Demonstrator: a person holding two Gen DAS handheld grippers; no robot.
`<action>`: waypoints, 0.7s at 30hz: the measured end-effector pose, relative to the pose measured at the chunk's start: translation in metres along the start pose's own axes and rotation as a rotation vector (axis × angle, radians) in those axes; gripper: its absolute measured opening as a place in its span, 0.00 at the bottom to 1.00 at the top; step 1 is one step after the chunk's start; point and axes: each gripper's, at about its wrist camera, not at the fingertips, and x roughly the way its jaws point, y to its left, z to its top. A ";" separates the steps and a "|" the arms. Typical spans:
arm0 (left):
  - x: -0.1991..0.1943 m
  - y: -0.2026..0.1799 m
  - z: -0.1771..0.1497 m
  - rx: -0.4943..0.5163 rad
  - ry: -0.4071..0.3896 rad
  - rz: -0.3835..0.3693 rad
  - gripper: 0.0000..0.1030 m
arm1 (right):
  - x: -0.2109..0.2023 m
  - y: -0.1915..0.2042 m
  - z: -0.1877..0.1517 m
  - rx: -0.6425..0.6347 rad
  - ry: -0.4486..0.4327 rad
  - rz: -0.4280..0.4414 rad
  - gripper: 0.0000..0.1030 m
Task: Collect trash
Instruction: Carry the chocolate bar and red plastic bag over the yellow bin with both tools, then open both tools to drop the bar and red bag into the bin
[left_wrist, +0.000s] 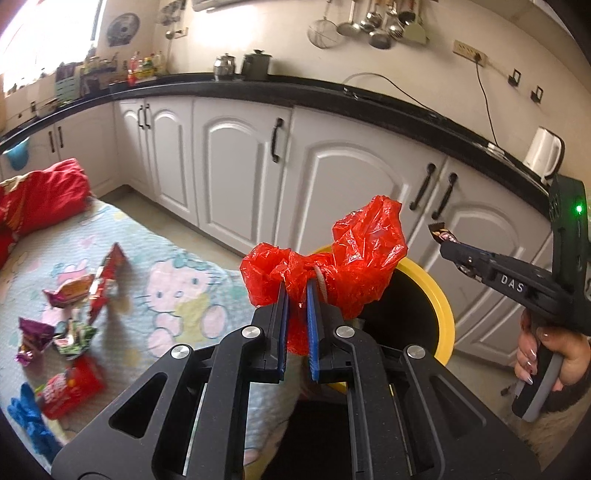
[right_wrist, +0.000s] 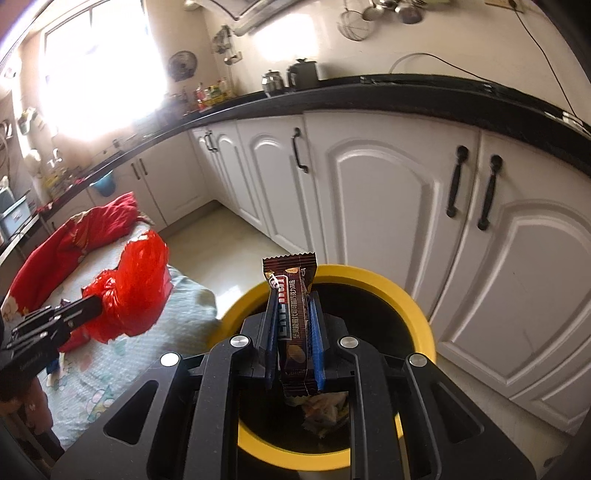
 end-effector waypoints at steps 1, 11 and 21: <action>0.003 -0.004 -0.001 0.006 0.006 -0.004 0.04 | 0.001 -0.003 -0.001 0.006 0.003 -0.004 0.15; 0.036 -0.031 -0.009 0.049 0.069 -0.021 0.05 | 0.012 -0.025 -0.011 0.041 0.031 -0.035 0.15; 0.068 -0.040 -0.024 0.073 0.129 -0.006 0.05 | 0.028 -0.035 -0.023 0.062 0.084 -0.036 0.15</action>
